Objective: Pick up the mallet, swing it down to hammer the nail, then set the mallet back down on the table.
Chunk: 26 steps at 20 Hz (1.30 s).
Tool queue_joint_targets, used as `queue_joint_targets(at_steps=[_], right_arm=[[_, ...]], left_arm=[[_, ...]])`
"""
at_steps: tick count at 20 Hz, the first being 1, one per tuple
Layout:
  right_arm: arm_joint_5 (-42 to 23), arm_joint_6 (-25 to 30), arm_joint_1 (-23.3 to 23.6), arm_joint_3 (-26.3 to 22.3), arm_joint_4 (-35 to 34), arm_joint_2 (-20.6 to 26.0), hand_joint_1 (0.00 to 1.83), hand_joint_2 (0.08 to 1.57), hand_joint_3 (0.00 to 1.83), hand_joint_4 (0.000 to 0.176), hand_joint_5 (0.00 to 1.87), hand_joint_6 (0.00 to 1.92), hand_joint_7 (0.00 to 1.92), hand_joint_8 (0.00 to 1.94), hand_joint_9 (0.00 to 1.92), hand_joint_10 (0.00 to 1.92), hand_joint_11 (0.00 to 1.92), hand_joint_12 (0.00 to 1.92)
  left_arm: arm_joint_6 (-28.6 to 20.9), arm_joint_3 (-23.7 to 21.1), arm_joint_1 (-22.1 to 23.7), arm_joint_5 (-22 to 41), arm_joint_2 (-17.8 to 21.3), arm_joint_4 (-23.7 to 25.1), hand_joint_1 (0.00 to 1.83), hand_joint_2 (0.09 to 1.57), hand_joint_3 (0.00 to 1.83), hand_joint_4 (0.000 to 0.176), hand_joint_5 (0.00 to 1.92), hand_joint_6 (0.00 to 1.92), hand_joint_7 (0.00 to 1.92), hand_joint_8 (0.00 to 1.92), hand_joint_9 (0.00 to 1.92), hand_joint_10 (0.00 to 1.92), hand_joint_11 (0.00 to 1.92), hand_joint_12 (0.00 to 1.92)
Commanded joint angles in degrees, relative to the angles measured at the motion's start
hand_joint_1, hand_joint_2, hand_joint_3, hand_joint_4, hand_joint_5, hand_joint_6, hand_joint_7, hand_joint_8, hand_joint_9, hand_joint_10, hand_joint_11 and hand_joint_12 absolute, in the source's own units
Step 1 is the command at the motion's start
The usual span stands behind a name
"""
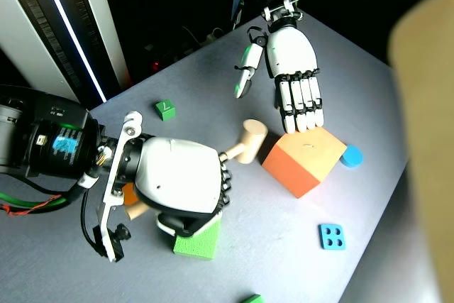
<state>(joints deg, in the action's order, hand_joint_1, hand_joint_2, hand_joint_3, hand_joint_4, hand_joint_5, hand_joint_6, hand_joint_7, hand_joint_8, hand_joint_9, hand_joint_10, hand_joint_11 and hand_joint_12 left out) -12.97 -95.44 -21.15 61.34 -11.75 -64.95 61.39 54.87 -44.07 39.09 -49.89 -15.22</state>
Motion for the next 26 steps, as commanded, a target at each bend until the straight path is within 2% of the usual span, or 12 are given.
queue_joint_targets(at_steps=[1,5,11,12,13,15,16,17,18,19,20,26], right_arm=[[-6.5,0.4,0.0,-0.1,1.1,-0.1,0.09,1.57,0.07,0.176,1.31,1.92,1.48,1.94,1.67,1.92,1.82,1.92],[-7.1,0.4,-1.2,1.4,2.2,-3.3,0.04,1.57,0.10,0.176,1.27,1.92,1.44,1.94,1.64,1.92,1.79,1.92],[-7.5,0.3,-1.6,5.1,3.2,-9.2,0.01,1.57,0.07,0.173,1.10,1.92,1.23,1.94,1.36,1.92,1.39,1.92],[-7.5,0.1,-1.6,5.7,3.2,-10.1,0.06,1.57,0.04,0.050,1.05,1.92,1.21,1.94,1.33,1.92,1.34,1.92],[-7.5,-0.2,-1.7,6.5,3.2,-11.1,0.11,1.56,0.01,0.000,1.00,1.92,1.18,1.94,1.30,1.92,1.31,1.92],[-7.4,-1.4,-1.8,7.4,3.2,-12.5,0.26,1.50,0.00,0.000,0.61,1.87,0.71,1.90,0.72,1.92,0.71,1.92],[-7.4,-2.1,-1.9,7.6,3.2,-12.9,0.53,1.48,0.00,0.076,0.45,1.88,0.59,1.80,0.56,1.87,0.52,1.92],[-7.4,-2.5,-1.9,7.6,3.2,-13.1,0.59,1.47,0.00,0.131,0.42,1.87,0.53,1.72,0.50,1.80,0.42,1.92],[-7.4,-2.6,-1.9,7.6,3.2,-13.2,0.67,1.45,0.00,0.099,0.44,1.82,0.48,1.65,0.46,1.71,0.32,1.85],[-7.4,-2.7,-1.9,7.6,3.2,-13.3,0.74,1.42,0.00,0.048,0.47,1.76,0.44,1.56,0.42,1.63,0.28,1.79],[-7.3,-2.9,-1.9,7.6,3.2,-13.3,0.60,1.37,0.00,0.000,0.34,1.40,0.40,1.44,0.39,1.51,0.25,1.70],[-6.9,-3.3,-1.8,7.6,3.2,-13.3,0.51,1.29,0.00,0.000,0.37,0.10,0.44,0.18,0.34,0.39,0.00,1.17]], left_arm=[[-0.3,0.1,0.7,4.3,0.2,0.0,0.00,1.17,0.00,0.000,0.02,0.00,0.04,0.00,0.00,0.00,0.00,0.00],[-0.3,-0.2,2.0,3.3,1.0,0.0,0.00,1.17,0.00,0.000,0.03,0.01,0.04,0.00,0.01,0.00,0.00,0.00],[-0.4,-0.8,6.7,-1.4,3.6,2.8,0.00,1.17,0.00,0.000,0.00,0.00,0.01,0.00,0.00,0.00,0.00,0.00],[-0.6,-0.9,7.5,-2.3,4.0,3.6,0.00,1.18,0.00,0.000,0.00,0.00,0.01,0.00,0.00,0.00,0.00,0.00],[-1.2,-0.9,8.5,-3.1,4.4,4.7,0.00,1.18,0.00,0.000,0.01,0.01,0.02,0.01,0.00,0.00,0.00,0.00],[-2.9,-1.0,10.3,-4.9,5.1,7.8,0.00,1.18,0.00,0.000,0.03,0.01,0.04,0.01,0.02,0.01,0.00,0.00],[-4.6,-1.0,11.0,-5.8,5.5,10.2,0.00,1.17,0.00,0.000,0.04,0.01,0.04,0.01,0.02,0.01,0.00,0.00],[-6.2,-1.2,11.7,-6.6,6.0,12.3,0.00,1.17,0.00,0.000,0.03,0.01,0.04,0.01,0.01,0.00,0.00,0.00],[-7.5,-1.3,12.0,-6.7,6.4,14.0,0.00,1.18,0.00,0.000,0.02,0.00,0.03,0.01,0.00,0.00,0.00,0.00],[-9.4,-1.6,12.2,-6.3,7.0,16.3,0.00,1.18,0.00,0.000,0.02,0.00,0.03,0.00,0.00,0.00,0.00,0.00],[-11.1,-1.9,12.1,-5.1,7.4,18.2,0.00,1.17,0.00,0.000,0.02,0.00,0.03,0.01,0.01,0.00,0.00,0.00],[-15.9,-4.3,11.2,-1.1,9.2,24.6,0.00,1.18,0.00,0.000,0.02,0.00,0.04,0.00,0.01,0.00,0.00,0.00]])
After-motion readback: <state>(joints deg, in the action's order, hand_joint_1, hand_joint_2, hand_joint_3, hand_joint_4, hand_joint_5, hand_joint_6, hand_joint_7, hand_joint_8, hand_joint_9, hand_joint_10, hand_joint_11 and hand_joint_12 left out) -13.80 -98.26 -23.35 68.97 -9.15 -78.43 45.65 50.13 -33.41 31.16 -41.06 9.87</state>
